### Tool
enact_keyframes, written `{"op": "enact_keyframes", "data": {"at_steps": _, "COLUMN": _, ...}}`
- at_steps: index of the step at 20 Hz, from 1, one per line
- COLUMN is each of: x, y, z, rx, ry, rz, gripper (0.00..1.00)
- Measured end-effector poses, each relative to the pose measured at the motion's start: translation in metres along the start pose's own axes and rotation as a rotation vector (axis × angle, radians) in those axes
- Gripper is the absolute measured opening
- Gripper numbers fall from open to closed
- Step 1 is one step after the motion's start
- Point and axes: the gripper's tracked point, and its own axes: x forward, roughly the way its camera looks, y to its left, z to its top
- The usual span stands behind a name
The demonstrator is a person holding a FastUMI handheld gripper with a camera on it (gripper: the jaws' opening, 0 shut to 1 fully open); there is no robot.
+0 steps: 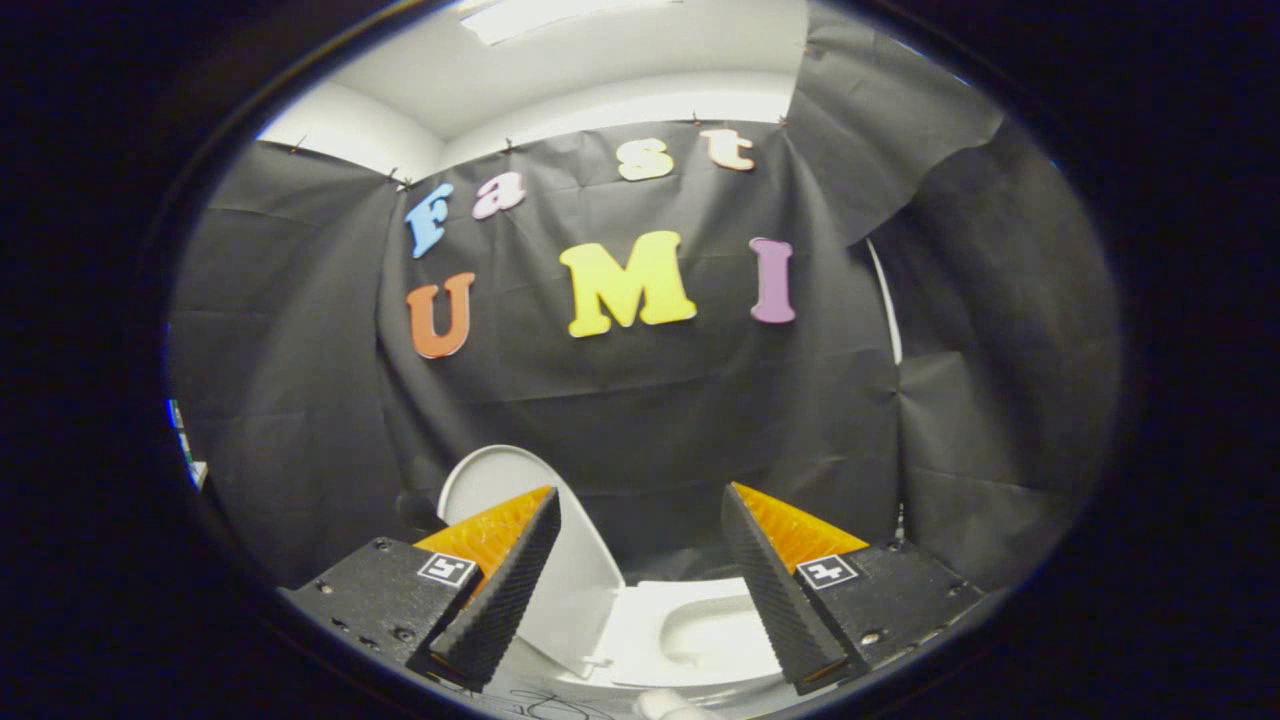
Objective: Open the toilet lid.
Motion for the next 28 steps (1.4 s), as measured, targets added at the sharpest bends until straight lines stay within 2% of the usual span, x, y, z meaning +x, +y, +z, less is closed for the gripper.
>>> {"op": "enact_keyframes", "data": {"at_steps": 2, "x": -0.017, "y": -0.035, "z": -0.007, "rx": -0.012, "ry": -0.012, "rz": -0.048, "gripper": 1.00}}
{"op": "enact_keyframes", "data": {"at_steps": 6, "x": -0.048, "y": -0.088, "z": -0.034, "rx": -0.113, "ry": 0.007, "rz": -0.137, "gripper": 0.99}}
{"op": "enact_keyframes", "data": {"at_steps": 12, "x": -0.082, "y": -0.126, "z": -0.080, "rx": -0.145, "ry": 0.076, "rz": -0.183, "gripper": 0.99}}
{"op": "enact_keyframes", "data": {"at_steps": 19, "x": -0.105, "y": -0.134, "z": -0.097, "rx": -0.169, "ry": 0.101, "rz": -0.182, "gripper": 0.99}}
{"op": "enact_keyframes", "data": {"at_steps": 28, "x": -0.101, "y": -0.128, "z": -0.103, "rx": -0.126, "ry": 0.102, "rz": -0.162, "gripper": 0.99}}
